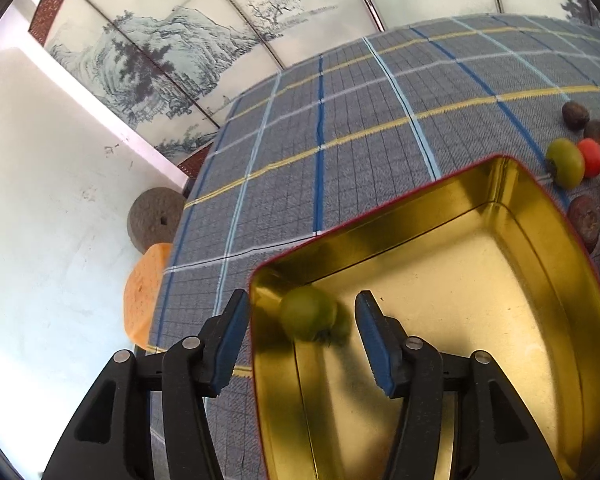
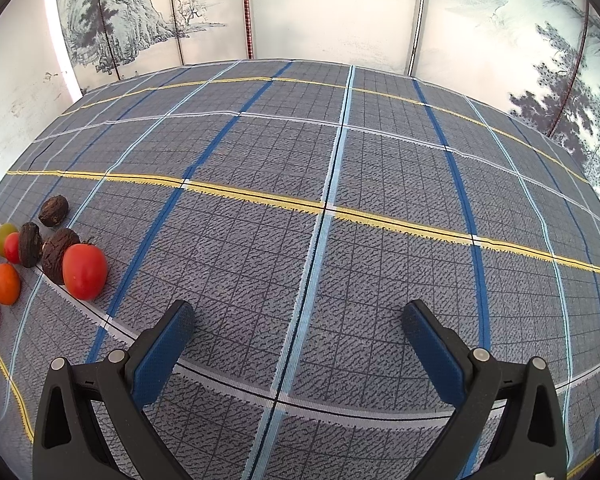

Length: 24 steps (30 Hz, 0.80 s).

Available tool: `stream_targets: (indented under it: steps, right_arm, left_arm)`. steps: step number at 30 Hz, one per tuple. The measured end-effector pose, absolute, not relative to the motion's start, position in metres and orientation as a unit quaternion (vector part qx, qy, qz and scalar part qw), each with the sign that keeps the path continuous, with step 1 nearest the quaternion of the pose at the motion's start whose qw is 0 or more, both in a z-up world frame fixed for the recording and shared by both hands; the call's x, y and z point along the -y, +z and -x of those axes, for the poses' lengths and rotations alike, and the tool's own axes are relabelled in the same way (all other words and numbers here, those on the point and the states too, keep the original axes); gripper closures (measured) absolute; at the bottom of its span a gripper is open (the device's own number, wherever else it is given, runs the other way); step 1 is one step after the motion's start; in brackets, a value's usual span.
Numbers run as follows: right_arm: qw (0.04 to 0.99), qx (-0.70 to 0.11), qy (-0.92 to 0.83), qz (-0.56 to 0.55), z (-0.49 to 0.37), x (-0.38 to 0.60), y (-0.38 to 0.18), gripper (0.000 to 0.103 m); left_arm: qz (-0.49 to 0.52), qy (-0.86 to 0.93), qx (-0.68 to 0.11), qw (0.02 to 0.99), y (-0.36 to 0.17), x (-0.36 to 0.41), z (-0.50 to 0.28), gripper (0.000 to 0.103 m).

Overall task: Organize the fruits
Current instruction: 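Open the left gripper to drop the lime into the tray, then grasp an orange with the right gripper and lift it toward the tray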

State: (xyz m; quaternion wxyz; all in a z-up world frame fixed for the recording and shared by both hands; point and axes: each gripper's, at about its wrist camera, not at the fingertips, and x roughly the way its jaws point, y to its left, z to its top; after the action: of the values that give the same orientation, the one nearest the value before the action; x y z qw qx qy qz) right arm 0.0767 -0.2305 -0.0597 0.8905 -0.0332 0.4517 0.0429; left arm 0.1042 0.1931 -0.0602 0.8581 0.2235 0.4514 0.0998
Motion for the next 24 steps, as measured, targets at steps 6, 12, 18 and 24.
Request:
stream_targets:
  steps: [6, 12, 18, 24]
  right_arm:
    - [0.891, -0.451, 0.042, 0.031, -0.074, 0.230, -0.058, 0.000]
    - [0.916, -0.394, 0.069, 0.017, -0.034, 0.205, -0.035, 0.000]
    - [0.921, -0.335, 0.196, 0.013, 0.019, 0.143, -0.003, 0.000]
    - [0.891, -0.336, 0.304, 0.029, 0.044, 0.072, 0.009, 0.016]
  left_arm:
    - [-0.187, 0.110, -0.420, 0.881, -0.024, -0.183, -0.068, 0.047]
    - [-0.137, 0.113, -0.388, 0.905, 0.011, -0.163, -0.019, 0.047]
    - [-0.096, 0.114, -0.383, 0.912, 0.027, -0.151, 0.009, 0.045]
    - [-0.055, 0.130, -0.367, 0.919, 0.034, -0.155, 0.035, 0.045]
